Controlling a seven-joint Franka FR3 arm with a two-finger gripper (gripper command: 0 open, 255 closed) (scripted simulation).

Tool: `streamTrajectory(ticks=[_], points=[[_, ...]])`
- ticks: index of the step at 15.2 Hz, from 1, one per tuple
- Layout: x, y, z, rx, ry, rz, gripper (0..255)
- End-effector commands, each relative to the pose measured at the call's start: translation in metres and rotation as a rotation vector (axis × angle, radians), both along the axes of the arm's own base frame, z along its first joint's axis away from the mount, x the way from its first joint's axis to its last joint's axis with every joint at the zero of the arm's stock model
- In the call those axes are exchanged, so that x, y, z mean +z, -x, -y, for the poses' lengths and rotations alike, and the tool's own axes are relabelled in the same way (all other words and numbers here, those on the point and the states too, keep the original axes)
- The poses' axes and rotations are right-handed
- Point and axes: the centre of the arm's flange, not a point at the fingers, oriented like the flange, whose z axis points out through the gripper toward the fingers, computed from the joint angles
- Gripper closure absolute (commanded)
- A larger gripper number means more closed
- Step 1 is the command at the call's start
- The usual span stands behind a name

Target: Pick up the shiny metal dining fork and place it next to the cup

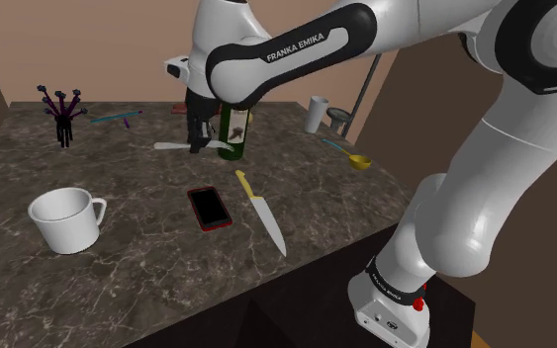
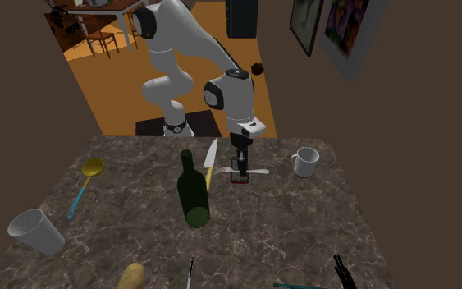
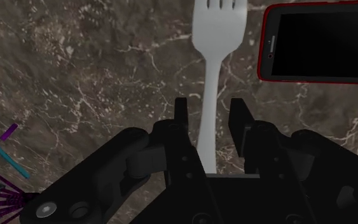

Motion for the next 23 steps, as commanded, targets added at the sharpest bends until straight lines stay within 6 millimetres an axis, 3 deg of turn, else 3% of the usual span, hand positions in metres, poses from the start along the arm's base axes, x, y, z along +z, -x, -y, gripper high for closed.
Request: streamTrajectory(ticks=[1,22,23], points=[[0.01,0.0,0.0,0.0,0.0,0.0,255],[0.119,0.0,0.0,0.0,0.0,0.0,255],[0.12,0.003,0.013,0.0,0.0,0.0,255]])
